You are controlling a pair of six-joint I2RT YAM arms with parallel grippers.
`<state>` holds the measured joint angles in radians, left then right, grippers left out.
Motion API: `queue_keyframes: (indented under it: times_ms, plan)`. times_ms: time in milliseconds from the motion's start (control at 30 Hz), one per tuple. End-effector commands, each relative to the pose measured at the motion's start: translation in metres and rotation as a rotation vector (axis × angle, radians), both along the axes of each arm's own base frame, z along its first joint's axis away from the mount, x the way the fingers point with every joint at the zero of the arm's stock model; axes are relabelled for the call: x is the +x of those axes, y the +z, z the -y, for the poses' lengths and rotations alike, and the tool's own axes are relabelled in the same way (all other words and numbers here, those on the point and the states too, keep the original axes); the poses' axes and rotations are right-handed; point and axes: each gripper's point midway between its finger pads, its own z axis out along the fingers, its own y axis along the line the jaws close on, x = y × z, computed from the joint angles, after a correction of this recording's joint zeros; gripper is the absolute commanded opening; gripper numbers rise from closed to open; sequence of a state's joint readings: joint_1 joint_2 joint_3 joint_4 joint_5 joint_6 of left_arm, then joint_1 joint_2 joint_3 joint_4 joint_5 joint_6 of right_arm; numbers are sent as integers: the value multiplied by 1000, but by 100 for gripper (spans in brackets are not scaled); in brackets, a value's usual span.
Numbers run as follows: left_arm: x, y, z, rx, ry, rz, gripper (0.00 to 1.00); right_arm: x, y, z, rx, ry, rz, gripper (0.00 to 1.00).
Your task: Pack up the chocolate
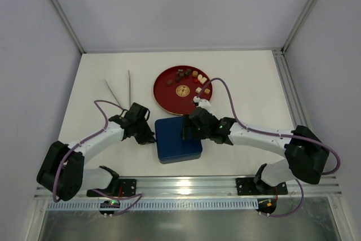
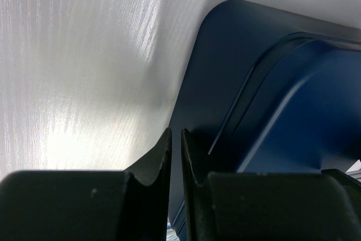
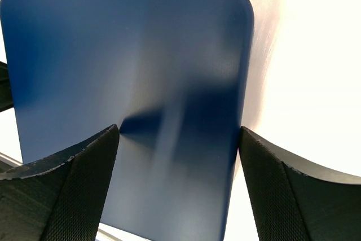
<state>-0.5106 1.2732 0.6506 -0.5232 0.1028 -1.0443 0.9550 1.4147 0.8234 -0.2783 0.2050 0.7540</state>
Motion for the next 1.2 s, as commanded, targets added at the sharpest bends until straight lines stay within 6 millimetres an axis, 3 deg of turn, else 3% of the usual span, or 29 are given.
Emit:
queue_keyframes:
  times_ms: [0,1167]
  plan:
    - [18,23,23,-96,-10,69,10,10,32,-29,98,28,64,86]
    - [20,22,25,-94,-20,66,10,7,26,-33,-13,52,84,93]
